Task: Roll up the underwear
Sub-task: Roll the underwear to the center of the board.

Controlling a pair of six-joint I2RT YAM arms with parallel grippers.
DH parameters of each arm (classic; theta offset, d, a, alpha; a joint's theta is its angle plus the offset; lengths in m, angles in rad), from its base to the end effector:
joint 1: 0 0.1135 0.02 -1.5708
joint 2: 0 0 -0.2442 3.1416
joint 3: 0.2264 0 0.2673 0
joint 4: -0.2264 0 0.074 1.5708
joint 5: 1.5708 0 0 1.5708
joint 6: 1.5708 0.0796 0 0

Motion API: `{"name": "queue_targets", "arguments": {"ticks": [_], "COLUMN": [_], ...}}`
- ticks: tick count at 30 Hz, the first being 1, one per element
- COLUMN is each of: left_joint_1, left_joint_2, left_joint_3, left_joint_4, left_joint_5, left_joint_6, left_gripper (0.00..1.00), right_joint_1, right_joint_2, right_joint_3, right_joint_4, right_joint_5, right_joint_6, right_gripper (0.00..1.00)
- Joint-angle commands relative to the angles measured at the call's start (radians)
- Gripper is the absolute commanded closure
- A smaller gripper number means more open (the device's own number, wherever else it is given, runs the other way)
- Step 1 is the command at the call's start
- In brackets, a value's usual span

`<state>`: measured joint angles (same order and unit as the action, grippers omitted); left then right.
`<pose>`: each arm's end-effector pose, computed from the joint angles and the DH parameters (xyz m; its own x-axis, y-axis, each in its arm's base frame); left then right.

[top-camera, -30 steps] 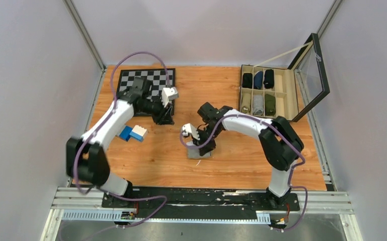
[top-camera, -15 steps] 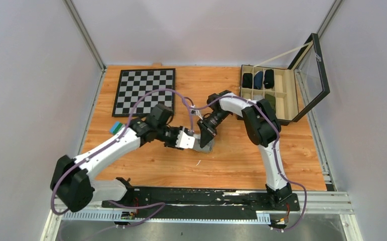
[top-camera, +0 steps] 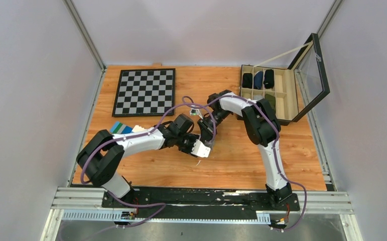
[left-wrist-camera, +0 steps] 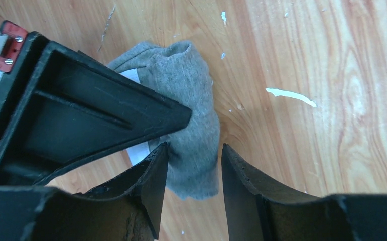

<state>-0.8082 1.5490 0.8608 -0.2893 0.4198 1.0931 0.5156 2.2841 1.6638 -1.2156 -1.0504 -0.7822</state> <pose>0.2086 -0.2654 0.1169 0.4628 0.6895 -0.5571 0.8845 -0.3181 0.3412 0.3112 0.2558 0.0860 -0.5622 -0.7214 -0.4043 -0.6254 0.0510 0.7786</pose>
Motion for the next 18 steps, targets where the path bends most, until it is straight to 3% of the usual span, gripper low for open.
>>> {"name": "queue_targets", "arguments": {"ticks": [1, 6, 9, 11, 13, 16, 18], "left_joint_1": [-0.019, -0.055, -0.062, -0.062, -0.062, -0.062, -0.062], "left_joint_2": [0.030, 0.069, 0.104, 0.129, 0.152, 0.148, 0.144], "left_joint_3": [-0.021, -0.031, 0.017, 0.070, 0.115, 0.139, 0.150], "left_joint_4": [0.127, 0.160, 0.088, 0.001, -0.082, -0.165, -0.221], "left_joint_5": [-0.029, -0.089, -0.093, -0.084, -0.068, -0.023, 0.001], "left_joint_6": [-0.024, -0.017, -0.016, -0.037, -0.057, -0.074, -0.087], "left_gripper": [0.49, 0.53, 0.79, 0.91, 0.99, 1.00, 1.00], "right_joint_1": [-0.004, -0.003, -0.003, -0.005, -0.013, -0.056, -0.110], "right_joint_2": [0.012, 0.011, 0.003, -0.015, -0.049, -0.127, -0.187], "right_joint_3": [0.008, 0.004, 0.000, -0.002, 0.005, 0.017, 0.036], "right_joint_4": [0.026, 0.026, 0.030, 0.028, 0.011, -0.001, -0.017], "right_joint_5": [-0.029, -0.032, -0.033, -0.026, 0.001, 0.054, 0.068], "right_joint_6": [-0.005, -0.005, 0.000, 0.004, -0.001, 0.016, 0.014], "right_gripper": [1.00, 1.00, 0.98, 0.94, 0.82, 0.53, 0.41]}}
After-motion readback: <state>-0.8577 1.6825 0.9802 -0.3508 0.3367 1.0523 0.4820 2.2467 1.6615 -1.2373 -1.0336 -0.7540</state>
